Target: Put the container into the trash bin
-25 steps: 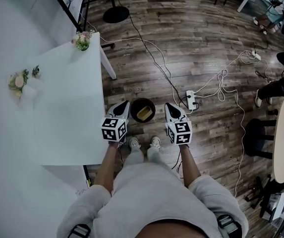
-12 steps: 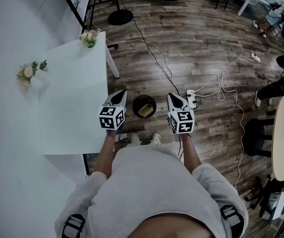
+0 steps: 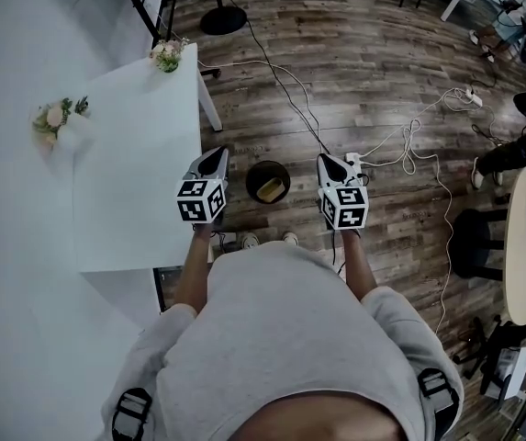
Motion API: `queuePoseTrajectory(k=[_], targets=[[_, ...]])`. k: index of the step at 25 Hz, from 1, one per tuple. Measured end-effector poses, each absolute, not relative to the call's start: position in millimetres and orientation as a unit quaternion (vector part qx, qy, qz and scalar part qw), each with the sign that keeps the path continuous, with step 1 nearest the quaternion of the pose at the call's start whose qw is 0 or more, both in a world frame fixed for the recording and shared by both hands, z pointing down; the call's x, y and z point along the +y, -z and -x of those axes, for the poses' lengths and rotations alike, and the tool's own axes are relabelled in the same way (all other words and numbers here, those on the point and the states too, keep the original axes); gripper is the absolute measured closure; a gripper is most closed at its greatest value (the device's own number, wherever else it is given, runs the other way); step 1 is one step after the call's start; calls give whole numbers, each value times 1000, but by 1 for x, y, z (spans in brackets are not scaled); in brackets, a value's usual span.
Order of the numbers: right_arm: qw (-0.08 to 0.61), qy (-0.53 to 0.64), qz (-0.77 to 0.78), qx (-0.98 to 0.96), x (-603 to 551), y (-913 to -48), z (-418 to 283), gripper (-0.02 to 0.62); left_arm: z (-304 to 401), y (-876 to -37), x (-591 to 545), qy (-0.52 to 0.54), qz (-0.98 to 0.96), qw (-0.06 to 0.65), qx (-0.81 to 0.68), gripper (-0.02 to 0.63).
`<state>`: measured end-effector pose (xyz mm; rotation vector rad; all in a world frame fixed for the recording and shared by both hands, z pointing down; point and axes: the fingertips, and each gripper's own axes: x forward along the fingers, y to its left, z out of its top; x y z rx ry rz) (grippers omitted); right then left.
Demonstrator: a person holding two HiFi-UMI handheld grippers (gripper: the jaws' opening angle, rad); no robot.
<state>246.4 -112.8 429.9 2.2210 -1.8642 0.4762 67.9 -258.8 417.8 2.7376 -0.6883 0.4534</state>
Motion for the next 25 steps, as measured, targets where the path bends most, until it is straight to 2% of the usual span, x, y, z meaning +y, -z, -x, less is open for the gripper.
queuePoseTrajectory(k=[25], targets=[[112,-164,-754,-626,-117,-432,-246,581,-63,-427,-261,-162,-946,156,-233,595]])
